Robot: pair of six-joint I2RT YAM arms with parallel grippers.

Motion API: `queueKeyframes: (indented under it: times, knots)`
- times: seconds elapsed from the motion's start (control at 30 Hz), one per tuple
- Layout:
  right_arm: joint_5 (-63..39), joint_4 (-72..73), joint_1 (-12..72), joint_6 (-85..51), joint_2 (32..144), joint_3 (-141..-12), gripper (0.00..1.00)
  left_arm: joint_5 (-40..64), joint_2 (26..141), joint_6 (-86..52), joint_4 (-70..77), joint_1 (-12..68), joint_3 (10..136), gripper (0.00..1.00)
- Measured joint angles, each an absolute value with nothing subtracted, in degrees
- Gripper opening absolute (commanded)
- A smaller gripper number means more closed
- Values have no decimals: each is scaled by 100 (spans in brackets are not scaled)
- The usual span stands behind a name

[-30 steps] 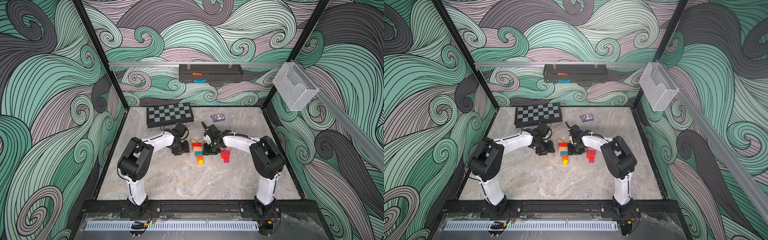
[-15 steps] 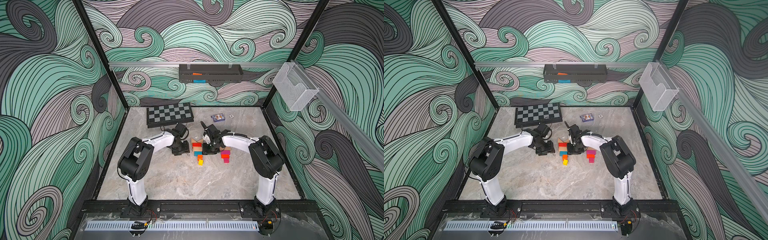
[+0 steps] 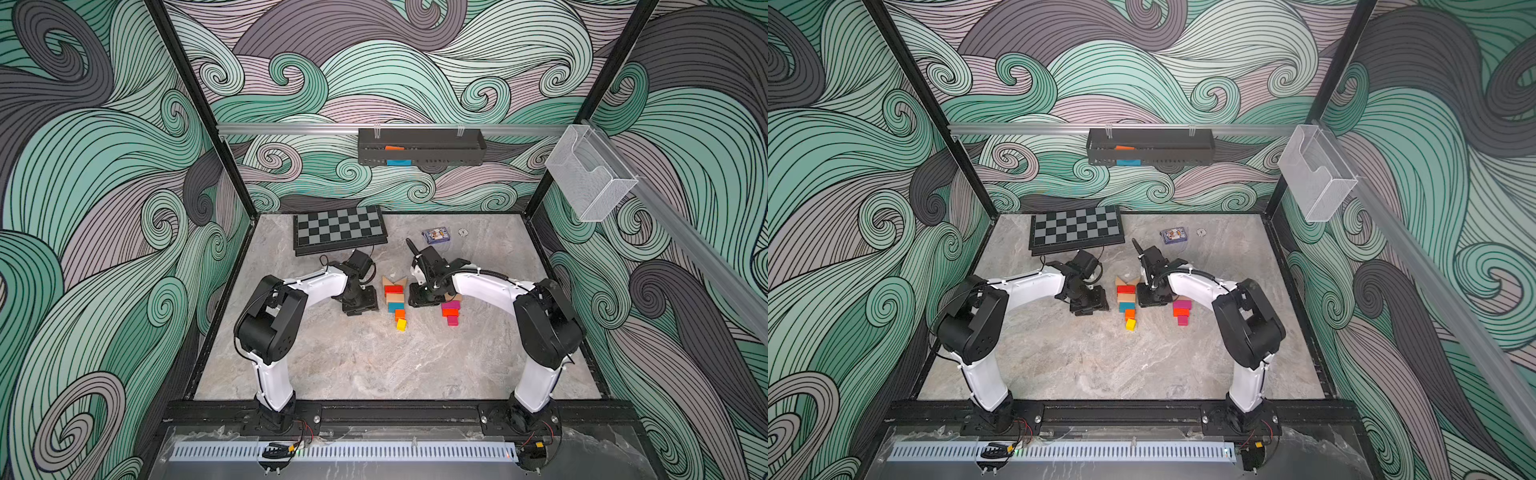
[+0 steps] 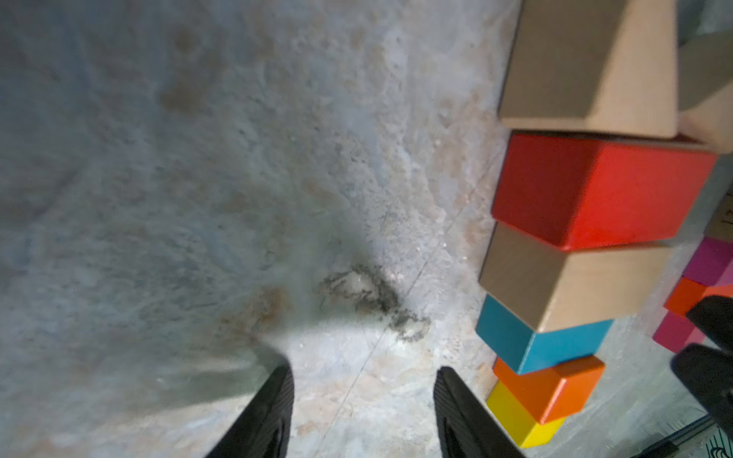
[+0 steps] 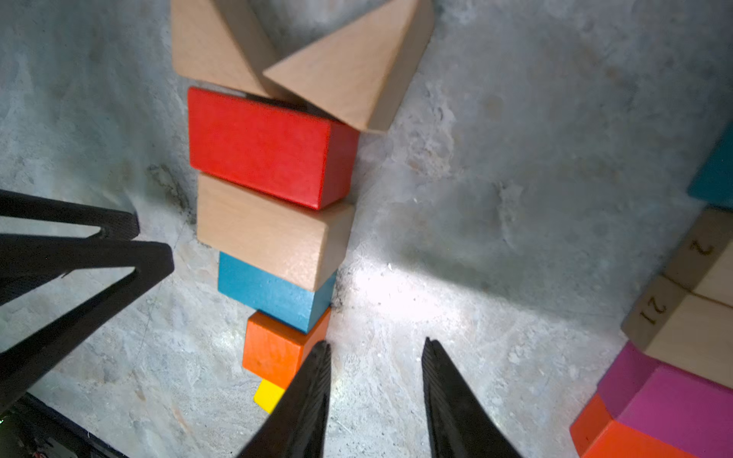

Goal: Assemble a carrot with building blocks
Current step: Adjust the building block at the center of the board.

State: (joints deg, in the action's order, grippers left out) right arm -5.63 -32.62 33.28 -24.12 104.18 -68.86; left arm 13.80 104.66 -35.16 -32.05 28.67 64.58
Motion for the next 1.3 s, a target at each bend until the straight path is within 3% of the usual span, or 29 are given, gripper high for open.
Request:
queueKeyframes:
  times: [1.3]
  knots:
    - [-622,-3212,3728,-2596,10641,-6713,40,1470,10401,-3518,-3122,2869,6353,58]
